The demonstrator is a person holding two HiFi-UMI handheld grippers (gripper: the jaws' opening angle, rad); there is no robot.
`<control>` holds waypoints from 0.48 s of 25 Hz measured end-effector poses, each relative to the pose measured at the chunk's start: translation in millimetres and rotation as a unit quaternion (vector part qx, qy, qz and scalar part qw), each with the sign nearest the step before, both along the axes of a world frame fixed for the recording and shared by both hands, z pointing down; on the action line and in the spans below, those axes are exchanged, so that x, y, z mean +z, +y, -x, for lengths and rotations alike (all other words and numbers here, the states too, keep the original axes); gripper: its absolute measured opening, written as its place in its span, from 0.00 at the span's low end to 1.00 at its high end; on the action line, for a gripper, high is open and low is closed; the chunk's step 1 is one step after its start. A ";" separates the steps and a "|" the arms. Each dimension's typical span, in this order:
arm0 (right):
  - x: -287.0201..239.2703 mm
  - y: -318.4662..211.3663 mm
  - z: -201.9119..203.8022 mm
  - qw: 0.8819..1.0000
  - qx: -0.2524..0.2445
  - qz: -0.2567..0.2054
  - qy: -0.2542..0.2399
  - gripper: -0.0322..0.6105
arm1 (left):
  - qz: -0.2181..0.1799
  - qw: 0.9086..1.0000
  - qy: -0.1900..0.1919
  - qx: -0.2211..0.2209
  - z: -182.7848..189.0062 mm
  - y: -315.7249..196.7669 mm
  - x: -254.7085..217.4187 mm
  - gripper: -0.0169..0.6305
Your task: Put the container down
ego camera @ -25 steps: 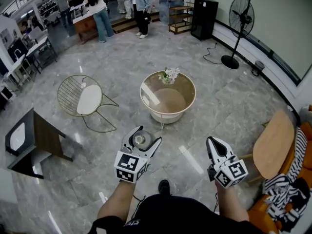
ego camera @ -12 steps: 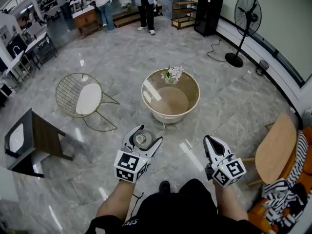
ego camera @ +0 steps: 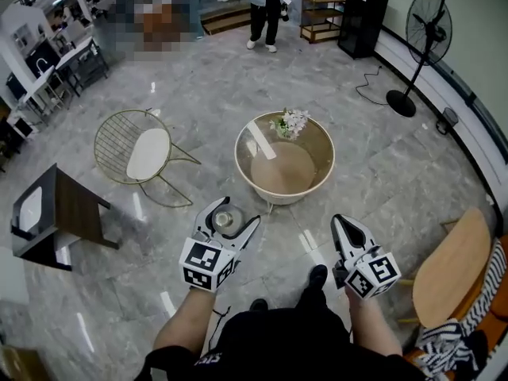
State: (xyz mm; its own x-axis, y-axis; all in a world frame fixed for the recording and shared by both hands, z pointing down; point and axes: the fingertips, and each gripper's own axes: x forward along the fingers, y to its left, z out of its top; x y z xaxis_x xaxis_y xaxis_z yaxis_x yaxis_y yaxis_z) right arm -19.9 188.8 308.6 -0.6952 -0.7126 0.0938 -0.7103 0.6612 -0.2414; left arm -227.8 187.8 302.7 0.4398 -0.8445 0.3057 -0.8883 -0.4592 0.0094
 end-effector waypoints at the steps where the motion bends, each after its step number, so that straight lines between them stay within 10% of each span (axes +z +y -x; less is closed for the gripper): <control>1: 0.8 -11.7 -6.4 1.000 -0.008 0.000 0.000 0.07 | 0.001 1.000 0.000 -0.010 -5.9 -8.5 0.8 0.55; 12: 6.1 -141.6 -98.8 0.996 -0.086 0.003 0.008 0.07 | 0.008 0.997 0.008 -0.078 -109.4 -114.6 0.7 0.55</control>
